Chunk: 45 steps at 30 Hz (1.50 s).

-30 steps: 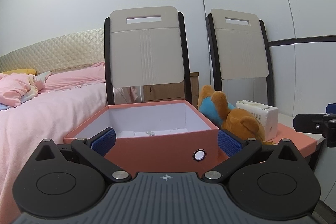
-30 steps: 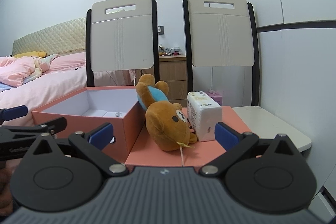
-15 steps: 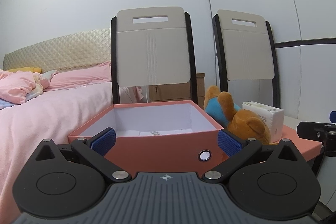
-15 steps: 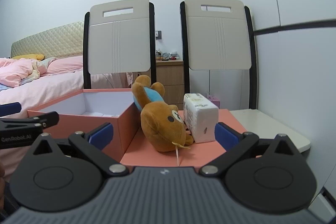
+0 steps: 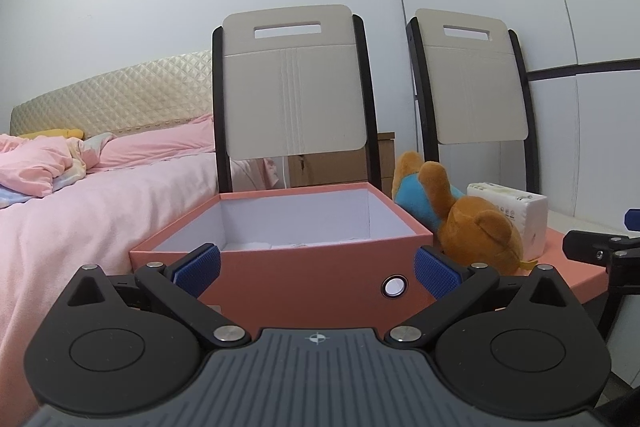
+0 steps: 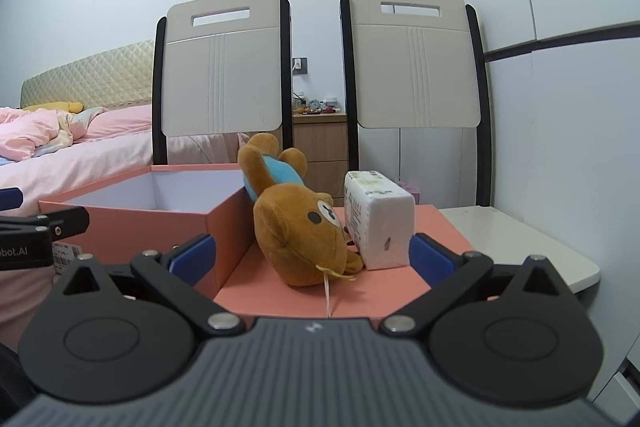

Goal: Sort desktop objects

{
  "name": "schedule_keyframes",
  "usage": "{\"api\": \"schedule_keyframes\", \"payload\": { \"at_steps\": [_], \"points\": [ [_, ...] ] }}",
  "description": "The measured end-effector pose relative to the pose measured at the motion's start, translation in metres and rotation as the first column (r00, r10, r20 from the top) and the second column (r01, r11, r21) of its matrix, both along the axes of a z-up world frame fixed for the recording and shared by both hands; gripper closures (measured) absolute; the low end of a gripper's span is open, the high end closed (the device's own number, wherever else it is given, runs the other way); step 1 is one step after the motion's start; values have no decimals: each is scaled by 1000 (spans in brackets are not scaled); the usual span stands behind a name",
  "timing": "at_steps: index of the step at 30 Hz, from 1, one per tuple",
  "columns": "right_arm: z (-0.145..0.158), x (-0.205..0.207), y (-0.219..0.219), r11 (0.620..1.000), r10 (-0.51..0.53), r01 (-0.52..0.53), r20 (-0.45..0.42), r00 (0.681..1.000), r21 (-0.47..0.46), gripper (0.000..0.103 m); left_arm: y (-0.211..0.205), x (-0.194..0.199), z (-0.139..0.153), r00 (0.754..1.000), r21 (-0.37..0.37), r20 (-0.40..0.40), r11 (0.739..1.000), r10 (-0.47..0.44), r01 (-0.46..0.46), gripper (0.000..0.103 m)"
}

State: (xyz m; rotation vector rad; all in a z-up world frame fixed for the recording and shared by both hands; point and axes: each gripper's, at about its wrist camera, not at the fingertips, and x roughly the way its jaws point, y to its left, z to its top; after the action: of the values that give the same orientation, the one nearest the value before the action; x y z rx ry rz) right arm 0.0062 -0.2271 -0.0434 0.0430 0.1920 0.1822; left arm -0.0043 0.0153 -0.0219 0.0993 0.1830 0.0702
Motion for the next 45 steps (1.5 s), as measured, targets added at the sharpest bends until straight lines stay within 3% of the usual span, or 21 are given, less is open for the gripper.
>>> {"api": "schedule_keyframes", "payload": {
  "at_steps": [8, 15, 20, 25, 32, 36, 40, 42, 45],
  "points": [
    [1, -4, -10, 999, 8, -8, 17, 1000, 52, 0, -16, 6, -9, 999, -38, -19, 999, -26, 25, 0],
    [4, -10, -26, 994, 21, -24, 34, 999, 104, 0, -40, 14, -10, 995, -18, -25, 995, -98, 98, 0],
    [6, -19, -49, 990, 5, -11, 48, 999, 141, 0, -80, 24, -17, 984, 25, -6, 984, -175, 176, 0],
    [6, -31, -74, 985, -20, 10, 55, 998, 174, 0, -118, 54, -27, 978, 1, -16, 978, -210, 210, 0],
    [3, -41, -100, 980, -33, 24, 43, 999, 197, 0, -145, 105, -44, 980, -40, -73, 982, -185, 183, 0],
    [2, -40, -101, 985, -33, 28, 27, 999, 172, 0, -153, 129, -53, 980, -2, -86, 984, -177, 178, 0],
    [-1, -35, -93, 992, -20, 21, -10, 1000, 123, 0, -147, 151, -57, 979, -58, -134, 988, -152, 145, 0],
    [-2, -34, -88, 995, -11, 12, -16, 1000, 96, 0, -144, 155, -57, 981, -71, -139, 990, -133, 124, 4],
    [-4, -32, -84, 997, -4, 6, -25, 1000, 82, 0, -143, 153, -55, 983, -53, -119, 989, -140, 135, 19]
  ]
}}
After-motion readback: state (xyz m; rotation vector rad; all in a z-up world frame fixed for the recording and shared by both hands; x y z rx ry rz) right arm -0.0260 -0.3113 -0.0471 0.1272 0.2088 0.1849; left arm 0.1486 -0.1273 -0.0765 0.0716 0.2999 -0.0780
